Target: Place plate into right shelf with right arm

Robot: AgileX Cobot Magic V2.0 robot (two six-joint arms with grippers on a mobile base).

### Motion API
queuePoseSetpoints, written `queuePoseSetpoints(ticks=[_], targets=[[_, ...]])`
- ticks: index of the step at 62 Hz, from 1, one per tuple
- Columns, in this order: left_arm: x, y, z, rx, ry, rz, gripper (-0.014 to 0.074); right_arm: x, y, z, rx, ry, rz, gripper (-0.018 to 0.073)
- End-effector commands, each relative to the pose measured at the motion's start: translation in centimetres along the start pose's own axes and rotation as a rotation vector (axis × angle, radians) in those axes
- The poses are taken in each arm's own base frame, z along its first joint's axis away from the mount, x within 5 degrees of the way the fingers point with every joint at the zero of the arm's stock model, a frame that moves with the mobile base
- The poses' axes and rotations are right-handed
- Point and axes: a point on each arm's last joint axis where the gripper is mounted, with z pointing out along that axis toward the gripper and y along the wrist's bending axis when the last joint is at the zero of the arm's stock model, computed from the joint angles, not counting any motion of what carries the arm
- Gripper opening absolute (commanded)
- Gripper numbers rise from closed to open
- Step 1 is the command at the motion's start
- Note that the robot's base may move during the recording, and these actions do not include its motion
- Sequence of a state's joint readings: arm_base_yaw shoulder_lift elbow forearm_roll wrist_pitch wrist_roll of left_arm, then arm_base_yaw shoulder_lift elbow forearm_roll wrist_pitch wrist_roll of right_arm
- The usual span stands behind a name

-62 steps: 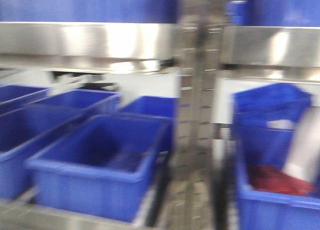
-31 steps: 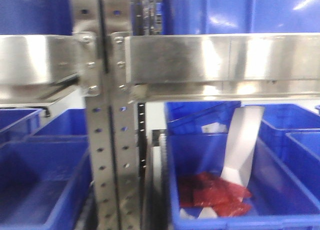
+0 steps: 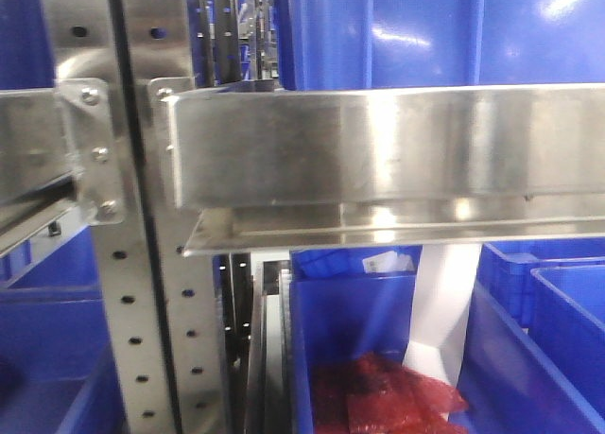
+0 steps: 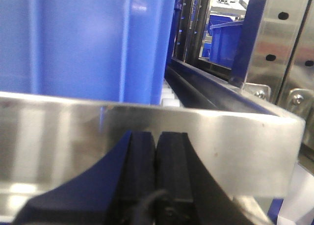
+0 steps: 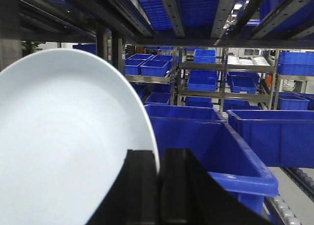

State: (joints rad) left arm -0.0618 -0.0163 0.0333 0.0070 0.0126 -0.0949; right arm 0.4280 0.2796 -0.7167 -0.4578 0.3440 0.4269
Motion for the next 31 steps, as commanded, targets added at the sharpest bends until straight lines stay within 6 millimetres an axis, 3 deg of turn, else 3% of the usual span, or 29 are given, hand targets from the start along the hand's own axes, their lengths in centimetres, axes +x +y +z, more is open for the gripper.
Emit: queuePoseSetpoints(ticks=[1,31], targets=[[-0.58,-0.05,-0.1,0.007,-0.092,-0.006,-0.0047,-1.65,0.28,-0.03,-0.028,-0.103,-0.022,0.0055],[-0.58,-0.05,-0.1,0.007,-0.092,-0.006,-0.0047,-1.65,0.28,-0.03,-0.028,-0.103,-0.022,0.0055]])
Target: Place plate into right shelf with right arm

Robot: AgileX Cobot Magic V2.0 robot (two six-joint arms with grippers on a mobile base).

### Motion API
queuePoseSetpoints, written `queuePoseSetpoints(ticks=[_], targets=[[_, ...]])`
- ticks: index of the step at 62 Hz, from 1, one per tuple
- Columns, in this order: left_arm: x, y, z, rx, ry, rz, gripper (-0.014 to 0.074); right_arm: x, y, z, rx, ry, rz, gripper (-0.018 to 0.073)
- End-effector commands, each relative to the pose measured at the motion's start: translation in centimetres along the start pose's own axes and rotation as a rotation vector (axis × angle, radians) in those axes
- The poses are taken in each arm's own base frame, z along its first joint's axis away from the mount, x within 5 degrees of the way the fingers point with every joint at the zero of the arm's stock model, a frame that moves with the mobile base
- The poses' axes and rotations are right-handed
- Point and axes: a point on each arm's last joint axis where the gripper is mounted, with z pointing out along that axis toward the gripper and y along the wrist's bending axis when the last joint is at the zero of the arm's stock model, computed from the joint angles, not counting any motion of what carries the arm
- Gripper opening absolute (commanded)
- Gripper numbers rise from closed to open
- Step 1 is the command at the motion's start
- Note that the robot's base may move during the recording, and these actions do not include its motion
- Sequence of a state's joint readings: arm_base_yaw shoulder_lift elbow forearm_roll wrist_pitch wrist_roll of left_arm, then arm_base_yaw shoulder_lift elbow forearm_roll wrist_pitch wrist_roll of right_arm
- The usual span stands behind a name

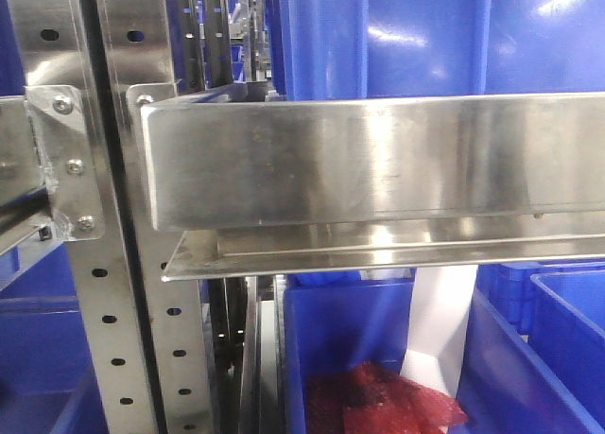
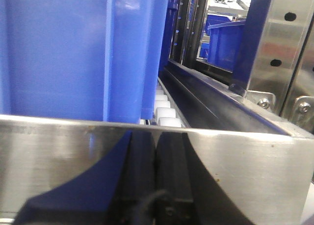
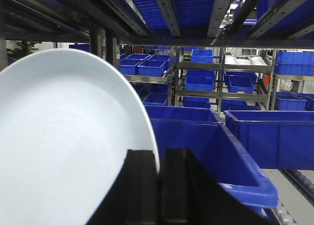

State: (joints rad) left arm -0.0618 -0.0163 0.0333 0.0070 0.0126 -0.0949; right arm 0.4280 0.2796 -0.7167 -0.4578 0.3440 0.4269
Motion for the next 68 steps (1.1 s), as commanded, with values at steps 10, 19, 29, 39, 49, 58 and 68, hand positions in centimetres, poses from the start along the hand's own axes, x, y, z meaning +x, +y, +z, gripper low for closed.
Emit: queuePoseSetpoints(ticks=[10,19,29,39,49,58,68], targets=[[-0.6,0.0,-0.1,0.007,-0.092,-0.006,-0.0047,-1.7,0.3,0.0,-0.028,-0.104,-0.022,0.0055],[-0.6,0.0,-0.1,0.007,-0.092,-0.006,-0.0047,-1.7,0.3,0.0,-0.028,-0.104,-0.022,0.0055],[-0.6,0.0,-0.1,0.007,-0.092,-0.006,-0.0047,-1.7,0.3,0.0,-0.029,-0.107,-0.021,0.0055],[-0.6,0.0,-0.1,0.007,-0.092,-0.006,-0.0047,-1.9,0.4,0.0,-0.044,-0.135,-0.02,0.0055],[-0.6,0.0,-0.1,0.007,-0.092,-0.006,-0.0047,-3.9,1.1,1.7,-0.091,-0.199,0.023,0.0055],[-0.6,0.0,-0.1,0.007,-0.092,-0.006,-0.0047,-6.7,1.5,5.6,-0.077,-0.155,0.033,0.0055],[-0.6,0.0,-0.1,0.007,-0.092,-0.006,-0.0047,-8.8,1.7,10.6,-0.018,-0.039,0.033,0.0055]])
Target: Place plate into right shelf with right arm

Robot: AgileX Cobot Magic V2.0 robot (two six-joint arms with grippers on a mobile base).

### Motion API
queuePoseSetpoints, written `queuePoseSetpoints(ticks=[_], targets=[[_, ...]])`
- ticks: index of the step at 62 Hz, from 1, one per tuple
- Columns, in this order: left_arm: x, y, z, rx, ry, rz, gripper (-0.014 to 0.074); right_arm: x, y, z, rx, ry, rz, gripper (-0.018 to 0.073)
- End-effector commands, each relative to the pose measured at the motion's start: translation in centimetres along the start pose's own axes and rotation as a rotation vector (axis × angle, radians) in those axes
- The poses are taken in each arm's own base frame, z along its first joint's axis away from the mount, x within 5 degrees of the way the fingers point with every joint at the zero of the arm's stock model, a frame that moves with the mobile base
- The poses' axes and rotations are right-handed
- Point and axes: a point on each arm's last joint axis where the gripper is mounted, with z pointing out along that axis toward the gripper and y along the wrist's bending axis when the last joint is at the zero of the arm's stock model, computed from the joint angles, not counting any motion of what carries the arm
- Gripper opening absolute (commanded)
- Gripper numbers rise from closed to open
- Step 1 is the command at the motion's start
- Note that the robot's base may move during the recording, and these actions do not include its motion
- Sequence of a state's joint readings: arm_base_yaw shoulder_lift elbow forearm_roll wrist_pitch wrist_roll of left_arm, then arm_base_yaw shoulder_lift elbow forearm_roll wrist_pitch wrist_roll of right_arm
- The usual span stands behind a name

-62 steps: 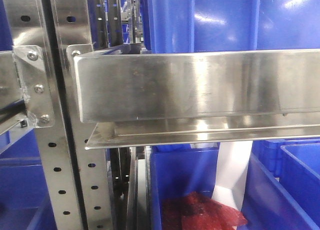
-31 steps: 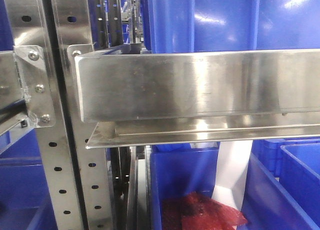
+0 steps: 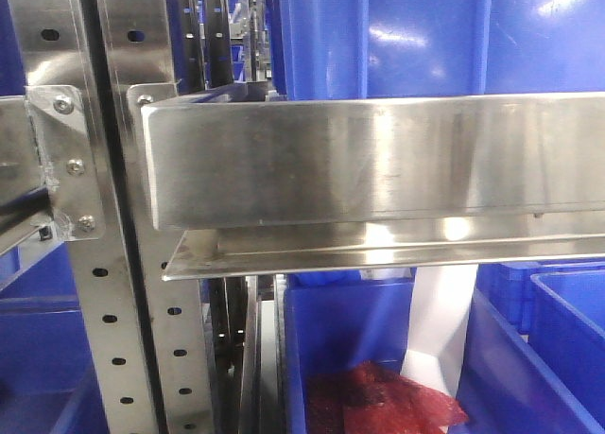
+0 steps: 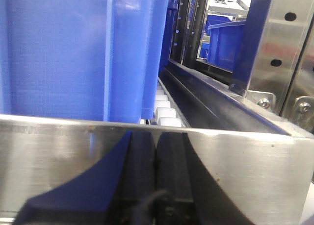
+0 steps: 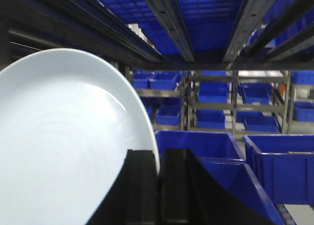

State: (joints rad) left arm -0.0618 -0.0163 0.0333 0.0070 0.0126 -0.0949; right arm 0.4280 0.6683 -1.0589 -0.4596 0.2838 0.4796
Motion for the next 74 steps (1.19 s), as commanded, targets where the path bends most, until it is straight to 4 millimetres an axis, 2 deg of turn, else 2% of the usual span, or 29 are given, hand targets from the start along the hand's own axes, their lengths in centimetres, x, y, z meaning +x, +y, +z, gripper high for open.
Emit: queuePoseSetpoints(ticks=[1,10,20,33,44,59,68,74], targets=[[-0.6,0.0,-0.1,0.007,-0.092,-0.006,-0.0047,-2.4,0.3,2.7,0.013,-0.019,-0.011,0.0055],[-0.6,0.0,-0.1,0.007,-0.092,-0.006,-0.0047,-3.5,0.2,6.8,0.082,0.09,-0.008,0.0055],[-0.6,0.0,-0.1,0.007,-0.092,-0.006,-0.0047,-3.6,-0.1,10.9,0.164,0.197,-0.007,0.0055],[-0.6,0.0,-0.1,0.007,-0.092,-0.006,-0.0047,-3.3,-2.8,14.3,0.315,0.255,-0.017,0.0055],[-0.6,0.0,-0.1,0.007,-0.092,-0.006,-0.0047,-0.5,-4.8,17.3,0.363,0.341,-0.043,0.0055],[-0.6,0.0,-0.1,0.007,-0.092,-0.006,-0.0047,5.1,-5.3,21.7,0.335,0.502,-0.062,0.0055],[-0.6,0.0,-0.1,0.007,-0.092,-0.006,-0.0047,7.4,-5.4,23.1,0.328,0.561,-0.033,0.0058],[-0.6,0.0,-0.1,0.007,-0.092,-0.006,-0.0047,8.2,-5.4,23.5,0.326,0.591,-0.012,0.0081]])
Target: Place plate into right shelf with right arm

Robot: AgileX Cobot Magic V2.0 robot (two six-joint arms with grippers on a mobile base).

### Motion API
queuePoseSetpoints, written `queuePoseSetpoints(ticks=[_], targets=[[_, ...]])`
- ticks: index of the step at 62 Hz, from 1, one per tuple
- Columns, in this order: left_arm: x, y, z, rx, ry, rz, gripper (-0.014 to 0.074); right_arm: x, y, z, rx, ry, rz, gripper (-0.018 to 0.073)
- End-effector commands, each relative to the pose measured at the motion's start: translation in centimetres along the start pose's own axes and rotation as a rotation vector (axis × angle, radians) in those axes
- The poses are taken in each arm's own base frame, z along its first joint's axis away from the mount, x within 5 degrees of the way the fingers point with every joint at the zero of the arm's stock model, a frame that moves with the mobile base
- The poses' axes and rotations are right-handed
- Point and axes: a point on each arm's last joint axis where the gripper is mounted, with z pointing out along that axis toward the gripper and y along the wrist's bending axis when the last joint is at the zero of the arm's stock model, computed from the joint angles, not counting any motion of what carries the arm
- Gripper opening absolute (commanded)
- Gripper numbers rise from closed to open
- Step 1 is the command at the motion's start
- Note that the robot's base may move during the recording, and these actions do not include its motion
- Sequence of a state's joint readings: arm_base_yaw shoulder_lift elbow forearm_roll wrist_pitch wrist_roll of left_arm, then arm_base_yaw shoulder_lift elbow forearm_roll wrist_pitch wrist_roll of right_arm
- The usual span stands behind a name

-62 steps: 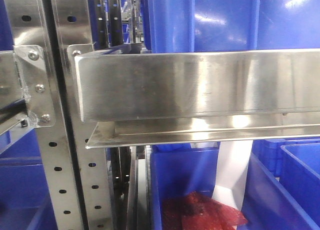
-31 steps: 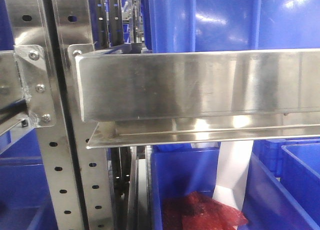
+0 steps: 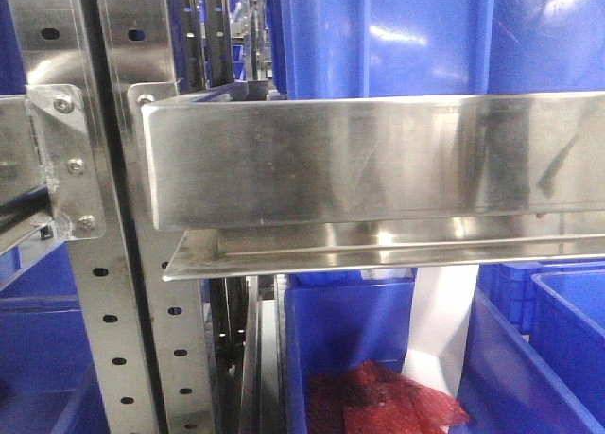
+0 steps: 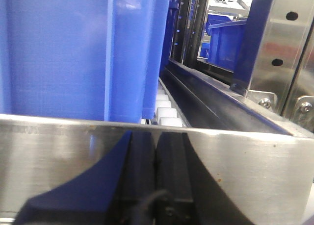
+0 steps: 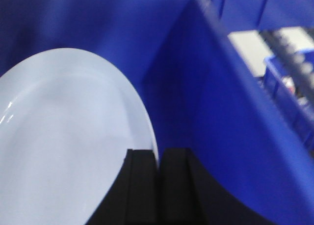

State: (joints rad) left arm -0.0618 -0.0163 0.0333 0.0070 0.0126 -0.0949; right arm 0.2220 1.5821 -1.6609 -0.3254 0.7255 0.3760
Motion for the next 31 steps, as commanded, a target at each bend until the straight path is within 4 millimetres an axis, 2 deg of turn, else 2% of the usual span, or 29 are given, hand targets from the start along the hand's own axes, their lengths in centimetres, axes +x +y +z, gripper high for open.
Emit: queuePoseSetpoints(ticks=[1,6,19,24,31], targets=[[-0.6,0.0,-0.1,0.007,-0.092,-0.006,-0.0047,-2.0,-0.2,-1.9,-0.029,-0.123,0.01,0.0092],[-0.6,0.0,-0.1,0.007,-0.092,-0.006,-0.0047,-1.7,-0.1,-1.7,-0.033,-0.1,0.021,0.0174],[-0.6,0.0,-0.1,0.007,-0.092,-0.006,-0.0047,-1.6,-0.1,-1.8,-0.03,-0.087,0.024,0.0499],[-0.6,0.0,-0.1,0.007,-0.092,-0.006,-0.0047,-1.7,-0.2,-2.2,-0.029,-0.088,0.026,0.0554],[-0.6,0.0,-0.1,0.007,-0.092,-0.006,-0.0047,-2.1,-0.5,-3.7,-0.029,-0.11,0.034,0.0559]])
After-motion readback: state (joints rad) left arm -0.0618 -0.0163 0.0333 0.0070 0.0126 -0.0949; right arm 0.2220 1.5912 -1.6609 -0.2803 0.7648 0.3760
